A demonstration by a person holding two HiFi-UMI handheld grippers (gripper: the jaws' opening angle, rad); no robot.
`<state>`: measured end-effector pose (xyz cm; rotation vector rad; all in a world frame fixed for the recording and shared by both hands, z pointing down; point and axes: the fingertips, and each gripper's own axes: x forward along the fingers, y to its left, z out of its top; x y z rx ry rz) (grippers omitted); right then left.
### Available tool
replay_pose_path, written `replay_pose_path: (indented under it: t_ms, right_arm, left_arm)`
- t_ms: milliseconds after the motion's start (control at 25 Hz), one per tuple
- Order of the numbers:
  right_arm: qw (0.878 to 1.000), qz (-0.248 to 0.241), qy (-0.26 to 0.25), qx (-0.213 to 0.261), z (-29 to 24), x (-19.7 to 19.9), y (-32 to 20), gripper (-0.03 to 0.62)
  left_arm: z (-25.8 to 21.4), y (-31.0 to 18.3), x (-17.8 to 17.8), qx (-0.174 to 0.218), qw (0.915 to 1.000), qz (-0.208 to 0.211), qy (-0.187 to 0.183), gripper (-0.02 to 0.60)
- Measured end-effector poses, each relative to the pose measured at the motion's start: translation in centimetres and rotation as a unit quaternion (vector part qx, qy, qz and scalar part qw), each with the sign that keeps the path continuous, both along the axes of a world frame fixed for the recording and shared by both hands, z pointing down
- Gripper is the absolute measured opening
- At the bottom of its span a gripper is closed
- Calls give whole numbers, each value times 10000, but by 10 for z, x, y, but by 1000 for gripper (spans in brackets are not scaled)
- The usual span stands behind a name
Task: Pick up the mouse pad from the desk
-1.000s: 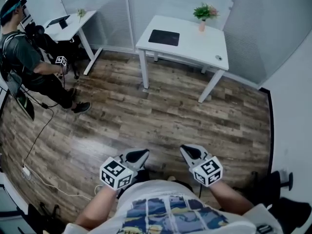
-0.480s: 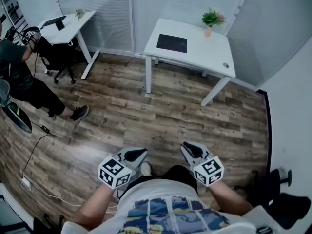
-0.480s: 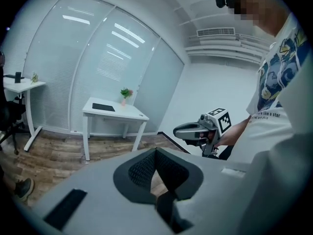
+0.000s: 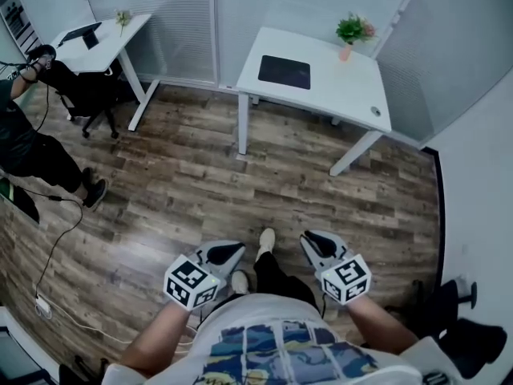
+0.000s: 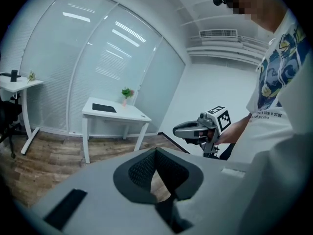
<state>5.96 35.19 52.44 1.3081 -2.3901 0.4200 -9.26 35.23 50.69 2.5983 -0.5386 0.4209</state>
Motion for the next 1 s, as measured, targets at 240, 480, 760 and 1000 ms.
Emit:
replay_pose_path:
  t_ms: [240, 480, 760, 1000]
  right_arm:
    - [9997, -74, -229, 47, 1, 18, -78, 43]
    - [9995, -78, -299, 40, 0, 60, -156, 41]
    - [9994, -26, -348, 41, 12, 108, -226, 43]
    - [9994, 137, -327, -38, 19, 116, -278, 44]
  left_arm:
    - [-3, -70, 21, -39, 9998, -115, -124, 2]
    - [-18, -149, 68, 151, 9995, -14, -271, 2]
    - [-22, -220, 124, 199, 9995, 61, -221, 2]
    - [-18, -272, 136, 116, 9997, 164, -120, 2]
